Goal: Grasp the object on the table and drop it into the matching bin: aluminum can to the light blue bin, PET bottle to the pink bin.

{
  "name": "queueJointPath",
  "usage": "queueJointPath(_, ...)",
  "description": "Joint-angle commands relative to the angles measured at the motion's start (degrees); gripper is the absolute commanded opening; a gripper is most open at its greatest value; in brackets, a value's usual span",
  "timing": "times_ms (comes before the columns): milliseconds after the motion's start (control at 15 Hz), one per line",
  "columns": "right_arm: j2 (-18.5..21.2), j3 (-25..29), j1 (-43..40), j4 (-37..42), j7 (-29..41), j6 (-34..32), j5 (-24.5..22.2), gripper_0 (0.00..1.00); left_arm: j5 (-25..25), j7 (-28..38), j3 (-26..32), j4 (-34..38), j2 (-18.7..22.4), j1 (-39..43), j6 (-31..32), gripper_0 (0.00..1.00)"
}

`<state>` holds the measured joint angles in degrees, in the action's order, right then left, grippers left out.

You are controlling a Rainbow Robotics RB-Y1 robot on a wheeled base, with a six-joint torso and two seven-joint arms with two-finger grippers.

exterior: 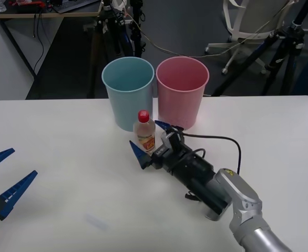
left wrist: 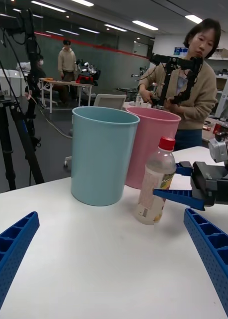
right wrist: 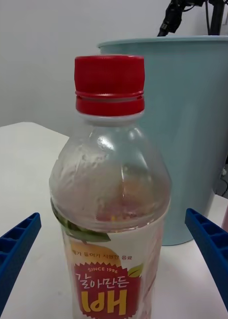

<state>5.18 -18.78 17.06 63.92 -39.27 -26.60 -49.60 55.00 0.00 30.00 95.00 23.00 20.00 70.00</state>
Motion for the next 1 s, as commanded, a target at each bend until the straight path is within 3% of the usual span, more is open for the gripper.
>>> queueJointPath(67,0.0,-0.64,0.61,0.07,0.25,1.2,0.03,1.0,0.0,0.0,0.0,0.0,0.0,0.0,0.0,1.0)
queueJointPath(867,0.0,-1.69,2.1,0.07,0.6,4.1,0.03,1.0,0.0,0.0,0.0,0.0,0.0,0.0,0.0,1.0)
queueJointPath(933,0.0,-1.61,2.1,0.07,0.6,4.1,-0.06,0.82,0.0,0.0,0.0,0.0,0.0,0.0,0.0,1.0)
queueJointPath(1000,0.0,-1.61,2.1,0.07,0.6,4.19,-0.06,0.51,0.0,0.0,0.0,0.0,0.0,0.0,0.0,1.0)
